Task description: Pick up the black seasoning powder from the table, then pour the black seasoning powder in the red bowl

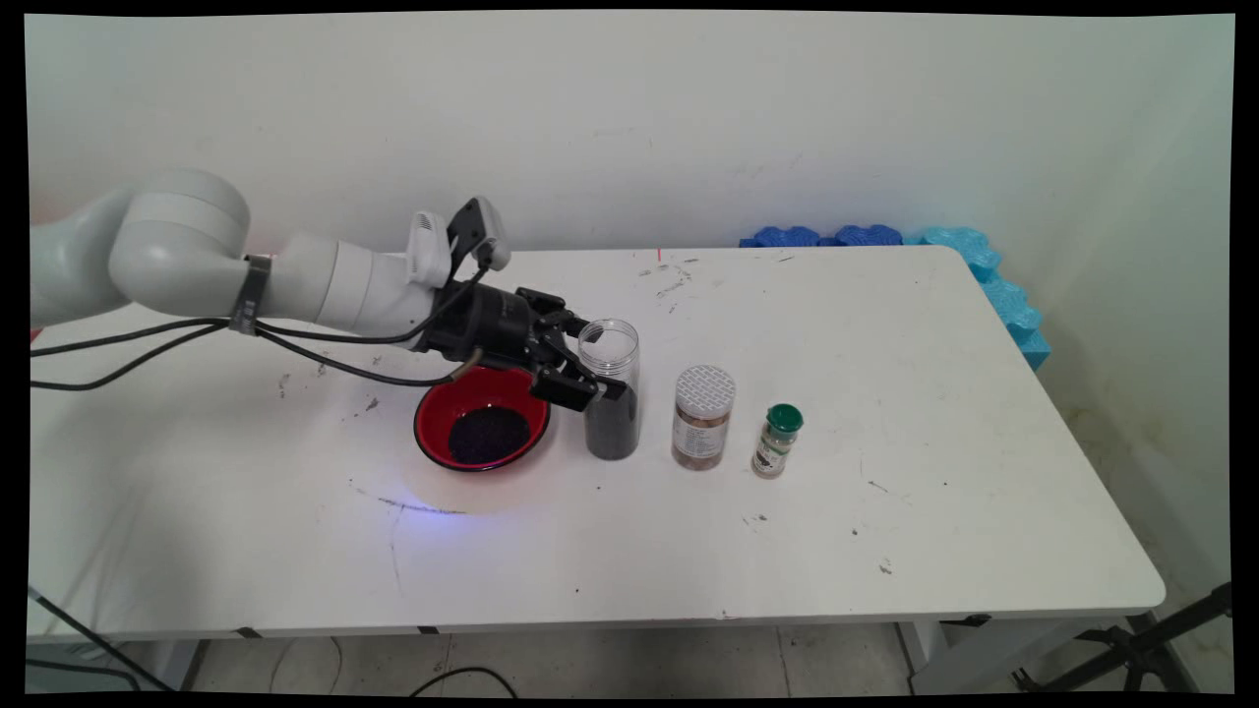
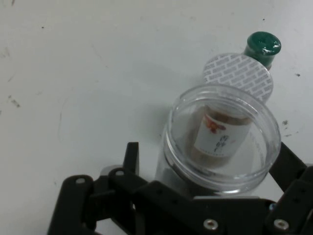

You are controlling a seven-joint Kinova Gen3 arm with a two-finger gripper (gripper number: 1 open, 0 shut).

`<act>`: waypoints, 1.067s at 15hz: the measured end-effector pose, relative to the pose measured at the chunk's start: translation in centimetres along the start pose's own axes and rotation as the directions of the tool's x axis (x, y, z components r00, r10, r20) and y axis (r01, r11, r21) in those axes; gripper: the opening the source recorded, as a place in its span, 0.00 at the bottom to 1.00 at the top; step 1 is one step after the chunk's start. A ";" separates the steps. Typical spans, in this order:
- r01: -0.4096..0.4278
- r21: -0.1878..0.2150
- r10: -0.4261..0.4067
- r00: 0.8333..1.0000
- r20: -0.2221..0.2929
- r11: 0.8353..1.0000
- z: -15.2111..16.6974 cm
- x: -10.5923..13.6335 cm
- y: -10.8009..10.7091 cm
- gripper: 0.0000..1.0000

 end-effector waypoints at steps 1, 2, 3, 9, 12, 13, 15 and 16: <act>-0.002 -0.001 0.002 1.000 0.000 1.000 0.2 0.0 0.0 1.00; -0.002 -0.002 0.002 1.000 0.000 1.000 0.3 0.0 0.0 1.00; -0.004 -0.003 0.004 1.000 0.001 1.000 0.4 0.0 -0.1 1.00; -0.011 -0.007 0.011 1.000 0.001 1.000 0.9 0.0 -0.1 0.00; -0.014 -0.012 0.014 1.000 0.002 1.000 0.7 0.1 -0.1 0.00; -0.014 -0.012 0.014 1.000 0.003 1.000 0.4 0.2 -0.1 0.00; -0.012 -0.010 0.012 1.000 0.006 1.000 -0.3 0.4 -0.1 0.00; -0.010 -0.009 0.011 1.000 0.007 1.000 -0.9 0.5 -0.2 0.00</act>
